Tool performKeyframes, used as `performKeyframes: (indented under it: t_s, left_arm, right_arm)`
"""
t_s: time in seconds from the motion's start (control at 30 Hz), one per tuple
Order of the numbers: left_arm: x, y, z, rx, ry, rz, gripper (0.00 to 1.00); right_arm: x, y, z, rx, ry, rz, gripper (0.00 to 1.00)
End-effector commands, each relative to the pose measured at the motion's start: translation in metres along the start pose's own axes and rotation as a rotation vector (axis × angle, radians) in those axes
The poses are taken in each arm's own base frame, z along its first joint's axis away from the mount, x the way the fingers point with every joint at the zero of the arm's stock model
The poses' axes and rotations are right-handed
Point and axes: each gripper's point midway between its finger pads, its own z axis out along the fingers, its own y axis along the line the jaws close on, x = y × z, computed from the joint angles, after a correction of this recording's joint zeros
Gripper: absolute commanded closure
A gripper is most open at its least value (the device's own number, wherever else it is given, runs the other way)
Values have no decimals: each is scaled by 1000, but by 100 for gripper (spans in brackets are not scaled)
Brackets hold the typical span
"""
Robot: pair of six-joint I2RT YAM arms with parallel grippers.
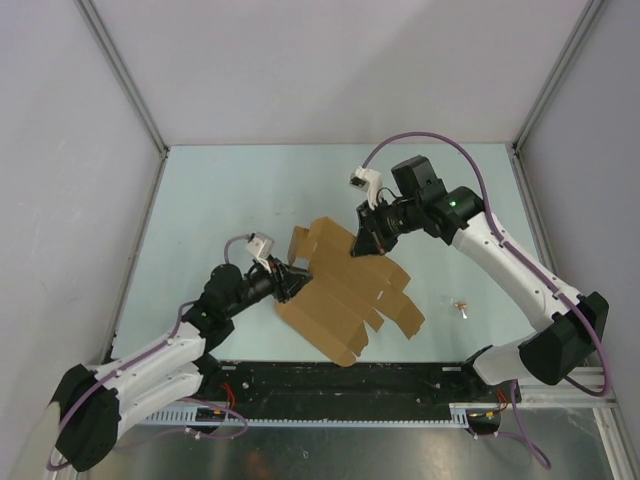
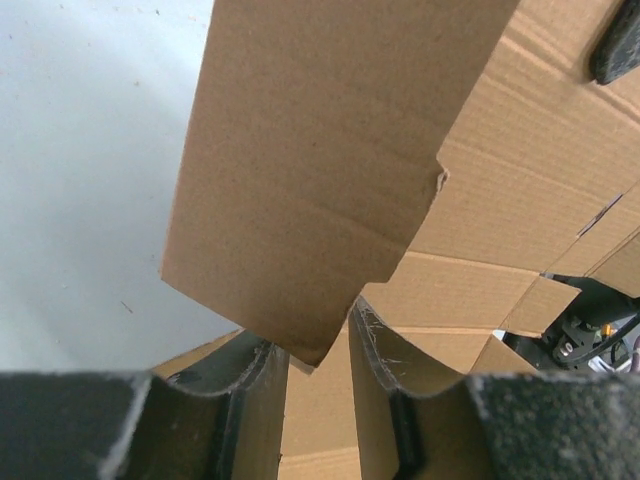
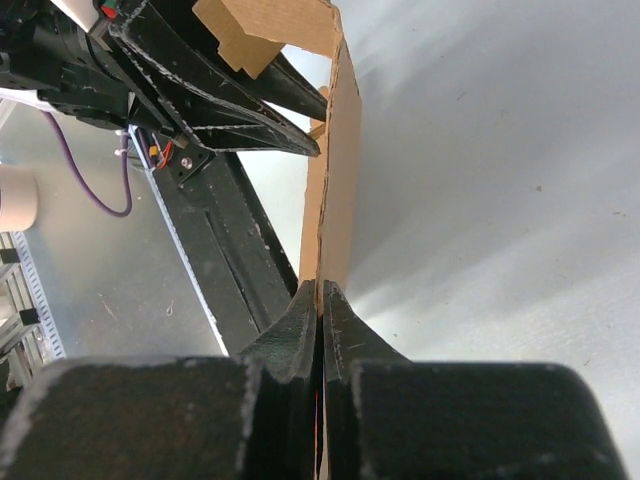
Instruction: Fold the paper box
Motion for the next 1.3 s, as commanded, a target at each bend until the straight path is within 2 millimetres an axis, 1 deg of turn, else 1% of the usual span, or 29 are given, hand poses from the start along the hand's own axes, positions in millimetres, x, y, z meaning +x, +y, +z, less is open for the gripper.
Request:
performKeyframes:
  t_s: [0.0, 0.3, 0.47, 0.57, 0.7, 0.73, 0.8, 0.83, 0.87, 0.9, 0.97, 1.0, 1.03, 1.07, 1.1, 1.13, 1.17, 1.2, 1.23, 1.27]
  left_arm:
    - [-17, -17, 8, 68, -58, -1, 67]
    - [-14, -16, 17, 69, -49, -6, 67]
    - [-16, -17, 19, 70, -58, -6, 66]
    - [-17, -17, 19, 68, -62, -7, 65]
    - [-17, -19, 16, 80, -68, -5, 64]
    - [-15, -20, 14, 85, -67, -6, 63]
    - [-19, -25, 8, 101, -85, -10, 62]
    - [-14, -25, 5, 103, -79, -14, 62]
    - [-17, -28, -1, 109, -91, -13, 62]
    - [-18, -30, -4, 113, -94, -19, 62]
    - [-11, -29, -11, 103, -72, -32, 61]
    - [-18, -35, -18, 121, -102, -26, 60]
    - [-22, -37, -22, 125, -116, -24, 60]
    - [-19, -37, -26, 117, -108, -27, 59]
    - [-31, -42, -34, 125, -155, -17, 58]
    - [-37, -44, -38, 121, -172, -13, 57]
    - [-36, -42, -40, 102, -166, -15, 54]
    - [-42, -42, -44, 91, -184, -5, 52]
    - [-57, -40, -49, 59, -234, 0, 44]
    - [-55, -35, -50, 25, -224, -5, 40]
  right_arm:
    - [-3, 12, 6, -52, -11, -12, 100]
    - [-1, 17, 10, -79, -9, -11, 100]
    - [1, 19, 15, -90, -4, -17, 100]
    - [2, 18, 17, -85, 1, -17, 100]
    - [3, 8, 14, -46, 2, 0, 100]
    - [4, 5, 13, -36, 2, 6, 100]
    - [5, -7, 9, 9, 0, 22, 100]
    - [6, -13, 8, 33, 5, 19, 100]
    - [8, -18, 7, 54, 12, 20, 100]
    - [13, -28, 7, 101, 33, 35, 100]
    - [23, -43, 10, 144, 75, 47, 100]
    - [29, -52, 11, 184, 101, 60, 100]
    - [34, -59, 16, 201, 128, 72, 100]
    - [38, -64, 18, 216, 141, 83, 100]
    - [40, -70, 21, 236, 153, 90, 100]
    - [44, -74, 24, 247, 168, 99, 100]
    - [48, -79, 29, 254, 187, 111, 100]
    - [50, -84, 32, 272, 190, 113, 100]
    - [51, -85, 36, 283, 198, 107, 100]
    - [54, -88, 40, 294, 210, 105, 100]
